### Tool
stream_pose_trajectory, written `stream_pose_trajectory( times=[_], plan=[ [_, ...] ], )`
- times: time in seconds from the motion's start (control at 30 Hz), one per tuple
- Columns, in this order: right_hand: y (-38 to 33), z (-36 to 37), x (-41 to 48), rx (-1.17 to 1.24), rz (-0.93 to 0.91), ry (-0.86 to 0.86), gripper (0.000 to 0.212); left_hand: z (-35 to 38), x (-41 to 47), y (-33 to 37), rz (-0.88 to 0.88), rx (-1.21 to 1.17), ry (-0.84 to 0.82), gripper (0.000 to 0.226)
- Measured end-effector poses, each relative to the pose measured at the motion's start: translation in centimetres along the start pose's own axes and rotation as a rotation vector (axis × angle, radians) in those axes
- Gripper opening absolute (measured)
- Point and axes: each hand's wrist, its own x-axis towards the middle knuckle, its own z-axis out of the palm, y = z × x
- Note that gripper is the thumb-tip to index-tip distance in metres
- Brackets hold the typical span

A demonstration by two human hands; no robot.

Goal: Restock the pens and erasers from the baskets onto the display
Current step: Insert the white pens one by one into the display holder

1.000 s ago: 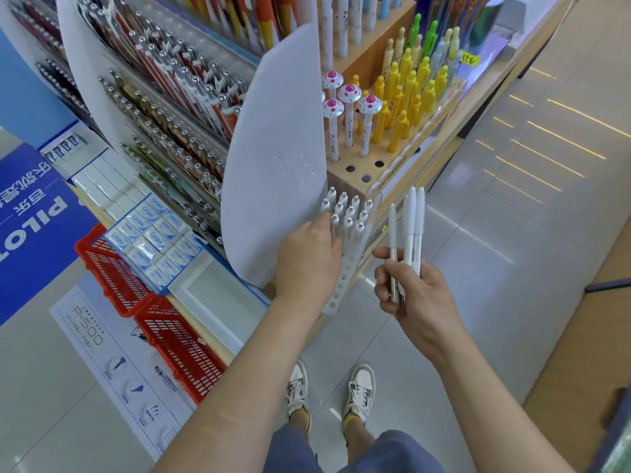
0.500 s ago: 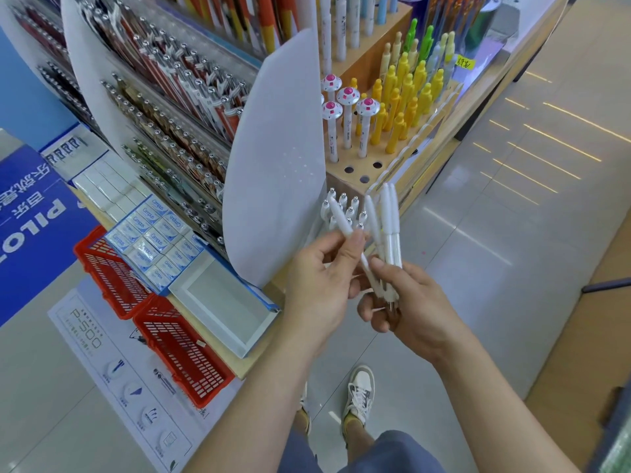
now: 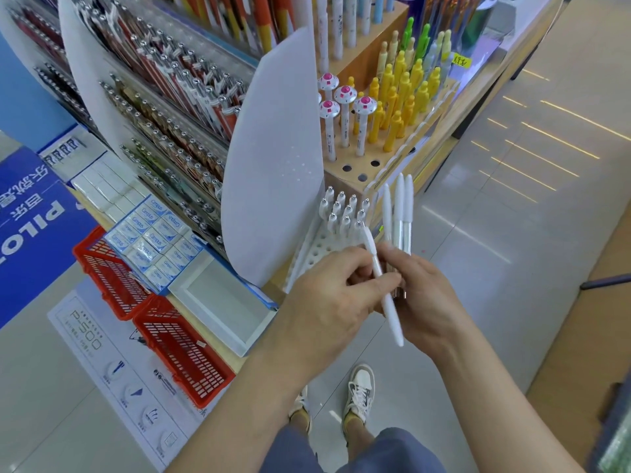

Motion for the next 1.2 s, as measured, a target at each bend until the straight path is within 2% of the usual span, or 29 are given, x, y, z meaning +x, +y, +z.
stream_pose_trajectory(
  times=[0.03,0.1,0.13,0.17,0.23,0.3,0.37,0.43,0.5,0.6,0.7,0.77,0.93,1.2],
  plan=[
    [-0.1,0.3,-0.1,0.002,-0.016,-0.037,0.026,0.0,0.1,-0.5,0.093,0.128,0.005,0.007],
    [0.0,0.6,0.0,0.008,-0.048,-0.068,0.023,0.0,0.0,-1.1,0.311,0.391,0.005,0.026],
    [0.1,0.8,0.1,0.010,-0.063,-0.071,0.022,-0.1,-0.1,-1.2,0.364,0.444,-0.014,0.036],
    [0.2,0.8,0.3,0.001,-0.079,-0.072,0.022,-0.1,-0.1,-1.2,0.342,0.419,-0.009,0.040],
    [0.3,0.7,0.5,-0.060,-0.105,-0.060,0.024,-0.6,-0.2,-0.4,0.205,0.247,0.116,0.035],
    [0.4,0.5,0.6,-0.119,-0.131,-0.047,0.019,-1.1,0.1,0.6,-0.095,-0.004,0.260,0.021],
    [0.5,0.3,0.5,-0.211,-0.157,-0.068,0.016,-1.8,0.9,0.7,-0.377,-0.271,0.246,0.008],
    [0.6,0.3,0.3,-0.331,-0.176,-0.135,0.012,-2.3,1.4,0.7,-0.473,-0.376,0.171,0.010],
    [0.6,0.5,0.1,-0.416,-0.174,-0.165,0.011,-2.5,1.4,0.8,-0.462,-0.353,0.177,0.013],
    [0.7,0.5,0.4,-0.490,-0.190,0.013,0.019,-2.7,1.0,1.0,-0.351,-0.268,0.321,0.014],
    [0.5,-0.5,0.7,-0.361,-0.205,0.192,0.022,-3.7,0.9,0.4,-0.188,-0.137,0.532,0.014],
    [0.2,-1.3,0.7,-0.320,-0.181,0.234,0.022,-4.3,0.9,-0.7,-0.108,-0.020,0.590,0.010],
    [0.6,-1.7,0.6,-0.280,-0.140,0.227,0.021,-3.1,2.5,-3.4,-0.028,0.333,0.550,0.011],
    [1.3,-1.4,0.8,-0.264,-0.104,0.161,0.021,-0.9,3.8,-6.4,-0.041,0.441,0.486,0.012]
  ],
)
